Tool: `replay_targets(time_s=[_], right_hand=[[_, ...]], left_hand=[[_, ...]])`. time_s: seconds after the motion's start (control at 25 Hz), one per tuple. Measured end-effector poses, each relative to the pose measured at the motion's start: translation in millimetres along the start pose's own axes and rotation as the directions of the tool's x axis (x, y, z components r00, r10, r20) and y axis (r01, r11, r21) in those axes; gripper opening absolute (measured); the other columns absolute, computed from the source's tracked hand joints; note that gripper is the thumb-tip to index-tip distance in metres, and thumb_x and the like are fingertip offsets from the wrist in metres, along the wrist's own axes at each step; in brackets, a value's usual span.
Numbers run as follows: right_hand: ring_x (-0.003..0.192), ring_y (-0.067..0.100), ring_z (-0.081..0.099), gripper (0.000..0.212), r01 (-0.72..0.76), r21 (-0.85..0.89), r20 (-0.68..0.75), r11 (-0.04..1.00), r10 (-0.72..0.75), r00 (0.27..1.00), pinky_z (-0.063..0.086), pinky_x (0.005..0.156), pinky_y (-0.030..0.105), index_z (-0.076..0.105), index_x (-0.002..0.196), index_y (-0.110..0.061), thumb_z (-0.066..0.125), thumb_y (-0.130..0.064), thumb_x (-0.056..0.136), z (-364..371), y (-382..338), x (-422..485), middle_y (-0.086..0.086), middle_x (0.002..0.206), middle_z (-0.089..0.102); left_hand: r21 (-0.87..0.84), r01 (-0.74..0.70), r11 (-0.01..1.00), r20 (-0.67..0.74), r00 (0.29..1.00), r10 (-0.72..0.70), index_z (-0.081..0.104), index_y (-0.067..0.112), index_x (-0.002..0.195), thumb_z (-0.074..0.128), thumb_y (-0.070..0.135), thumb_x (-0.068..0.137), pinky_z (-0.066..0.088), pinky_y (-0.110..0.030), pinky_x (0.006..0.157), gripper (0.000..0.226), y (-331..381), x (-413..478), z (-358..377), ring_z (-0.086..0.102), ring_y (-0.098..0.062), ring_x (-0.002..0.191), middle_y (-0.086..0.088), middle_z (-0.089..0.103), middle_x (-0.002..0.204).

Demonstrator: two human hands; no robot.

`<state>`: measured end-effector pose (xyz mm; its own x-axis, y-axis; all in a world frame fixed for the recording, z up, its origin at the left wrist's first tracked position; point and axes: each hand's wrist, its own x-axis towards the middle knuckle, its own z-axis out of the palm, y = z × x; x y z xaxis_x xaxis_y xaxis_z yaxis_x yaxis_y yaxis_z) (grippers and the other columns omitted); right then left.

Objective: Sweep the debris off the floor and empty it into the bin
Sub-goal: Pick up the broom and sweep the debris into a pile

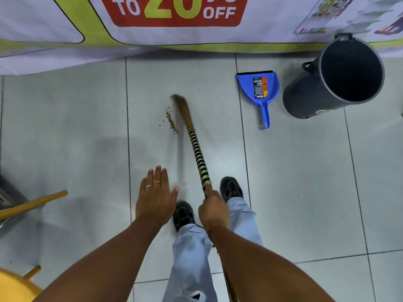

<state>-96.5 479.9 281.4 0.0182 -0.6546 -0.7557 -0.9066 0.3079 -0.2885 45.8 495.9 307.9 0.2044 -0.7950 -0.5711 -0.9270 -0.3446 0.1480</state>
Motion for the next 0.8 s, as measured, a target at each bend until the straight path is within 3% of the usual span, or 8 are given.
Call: replay_targets(time_s=[0.08,0.2,0.36,0.48,0.6,0.68,0.8], right_hand=[[0.116,0.031,0.055,0.064,-0.039,0.024,-0.045,0.999,0.04,0.998,0.049,0.087,0.036,0.026,0.148,-0.024,0.042,-0.003,0.089,-9.1,19.0,-10.2,0.009,0.139,0.046],[0.126,0.027,0.049,0.057,-0.176,-0.019,-0.023,0.984,0.175,0.984,0.043,0.098,0.031,0.023,0.149,-0.015,0.039,-0.007,0.096,-25.4,38.0,-12.7,0.012,0.146,0.042],[0.128,0.027,0.049,0.036,-0.263,-0.161,0.079,0.951,0.278,0.957,0.04,0.102,0.032,0.041,0.134,-0.003,0.033,-0.012,0.1,-29.1,22.1,-16.1,0.012,0.137,0.051],[0.123,0.031,0.052,0.035,-0.215,-0.096,0.223,0.972,0.232,0.947,0.044,0.098,0.034,0.045,0.13,-0.006,0.035,-0.012,0.097,-5.2,-6.9,-15.0,0.014,0.133,0.056],[0.12,0.032,0.053,0.036,-0.222,-0.027,0.246,0.975,0.222,0.944,0.045,0.096,0.034,0.047,0.13,-0.008,0.036,-0.015,0.096,9.9,-32.7,-2.8,0.015,0.131,0.057],[0.119,0.033,0.054,0.039,-0.214,0.033,0.219,0.976,0.202,0.955,0.045,0.096,0.035,0.046,0.133,-0.012,0.038,-0.016,0.095,2.5,-48.2,-2.5,0.014,0.129,0.057],[0.111,0.033,0.058,0.047,-0.225,0.242,0.08,0.944,0.212,0.974,0.048,0.093,0.036,0.044,0.139,-0.024,0.039,-0.017,0.093,-29.5,-60.0,0.1,0.014,0.122,0.063]], left_hand=[[0.015,-0.014,1.0,0.005,1.0,0.014,0.049,-0.008,0.13,0.069,0.03,0.082,0.045,-0.052,0.102,0.064,7.3,-7.7,1.0,0.049,-0.043,0.127,-0.027,0.052,0.137],[-0.05,-0.048,0.998,-0.022,0.999,0.047,0.034,-0.002,0.142,0.053,0.034,0.092,0.029,-0.045,0.114,0.064,21.1,-15.0,-0.8,0.031,-0.037,0.141,-0.021,0.035,0.15],[-0.059,-0.041,0.997,-0.052,0.998,0.038,0.029,-0.001,0.144,0.048,0.036,0.094,0.025,-0.044,0.117,0.065,17.8,-16.3,-3.0,0.026,-0.036,0.143,-0.02,0.03,0.153],[-0.073,0.001,0.997,-0.073,0.997,-0.006,0.031,-0.003,0.143,0.05,0.034,0.093,0.027,-0.046,0.115,0.064,1.0,-14.5,-3.9,0.029,-0.037,0.141,-0.022,0.033,0.151],[-0.066,0.043,0.997,-0.034,0.998,-0.045,0.024,-0.001,0.146,0.044,0.037,0.096,0.022,-0.043,0.118,0.065,-18.1,-14.8,-4.2,0.022,-0.035,0.145,-0.02,0.026,0.155],[-0.066,0.065,0.996,-0.049,0.996,-0.069,0.028,-0.002,0.145,0.046,0.036,0.095,0.026,-0.045,0.116,0.065,-26.0,-13.8,-11.5,0.025,-0.037,0.143,-0.022,0.029,0.153],[-0.111,0.079,0.991,-0.04,0.996,-0.084,0.017,0.002,0.148,0.036,0.039,0.098,0.017,-0.041,0.12,0.066,-18.2,-1.3,-34.3,0.013,-0.033,0.147,-0.018,0.018,0.158]])
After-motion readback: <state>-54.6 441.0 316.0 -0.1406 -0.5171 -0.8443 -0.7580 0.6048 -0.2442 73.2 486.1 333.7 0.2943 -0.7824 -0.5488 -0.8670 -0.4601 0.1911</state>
